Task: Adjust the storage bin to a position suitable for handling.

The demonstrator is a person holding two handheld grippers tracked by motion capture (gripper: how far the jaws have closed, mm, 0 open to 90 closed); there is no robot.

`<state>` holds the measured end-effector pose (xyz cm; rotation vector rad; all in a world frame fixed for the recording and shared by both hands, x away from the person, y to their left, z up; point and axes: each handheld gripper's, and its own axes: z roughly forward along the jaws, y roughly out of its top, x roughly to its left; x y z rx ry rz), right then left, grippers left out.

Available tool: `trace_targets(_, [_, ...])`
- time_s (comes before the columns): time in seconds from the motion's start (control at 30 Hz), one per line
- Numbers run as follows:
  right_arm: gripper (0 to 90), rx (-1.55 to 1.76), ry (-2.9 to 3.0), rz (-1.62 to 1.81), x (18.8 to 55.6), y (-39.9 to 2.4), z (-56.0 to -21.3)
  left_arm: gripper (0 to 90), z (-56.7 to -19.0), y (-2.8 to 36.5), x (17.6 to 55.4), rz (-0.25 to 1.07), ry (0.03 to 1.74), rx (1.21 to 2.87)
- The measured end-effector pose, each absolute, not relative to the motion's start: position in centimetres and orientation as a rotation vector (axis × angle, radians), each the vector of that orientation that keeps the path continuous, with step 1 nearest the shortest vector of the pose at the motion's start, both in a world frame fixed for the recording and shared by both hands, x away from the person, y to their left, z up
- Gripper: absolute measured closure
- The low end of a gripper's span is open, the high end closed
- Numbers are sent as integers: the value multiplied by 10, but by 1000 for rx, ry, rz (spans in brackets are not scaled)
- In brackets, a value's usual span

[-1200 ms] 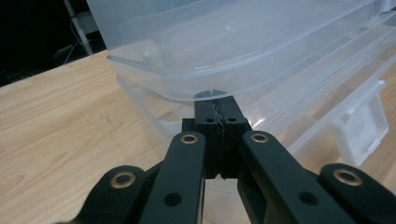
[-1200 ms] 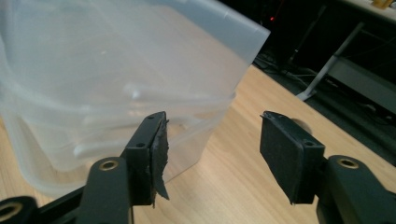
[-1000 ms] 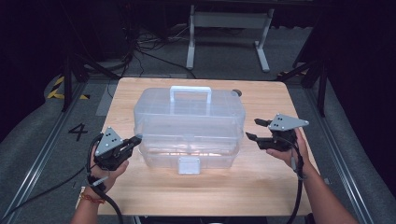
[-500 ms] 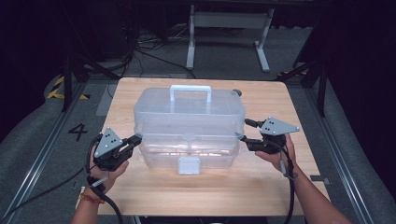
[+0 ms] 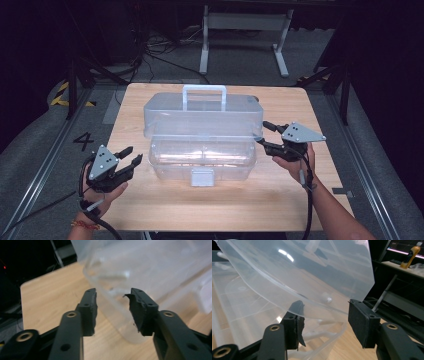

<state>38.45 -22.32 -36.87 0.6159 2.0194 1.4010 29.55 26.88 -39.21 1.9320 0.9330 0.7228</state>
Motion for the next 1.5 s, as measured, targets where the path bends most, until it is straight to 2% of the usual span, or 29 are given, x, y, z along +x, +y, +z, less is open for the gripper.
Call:
trace_targets(0.17, [518,612,2000,1404,387,-223,-363,491,-425,273,298,664,981,2056])
trace_targets(0.37, [588,608,1934,1415,392,-219,-356,463,-450,278,304,560,1028,2054])
trace_targets(0.67, [604,653,1836,1392,394,-206,-351,375,-470,273,313,445,1064,2137])
trace_targets(0.8, [641,699,1795,1404,397,-204,-349,356,-474,271,315,434,1080,2170])
trace_targets(1.5, [699,773,1746,1320,415,-194,-328,292,-481,274,317,431,1074,2157])
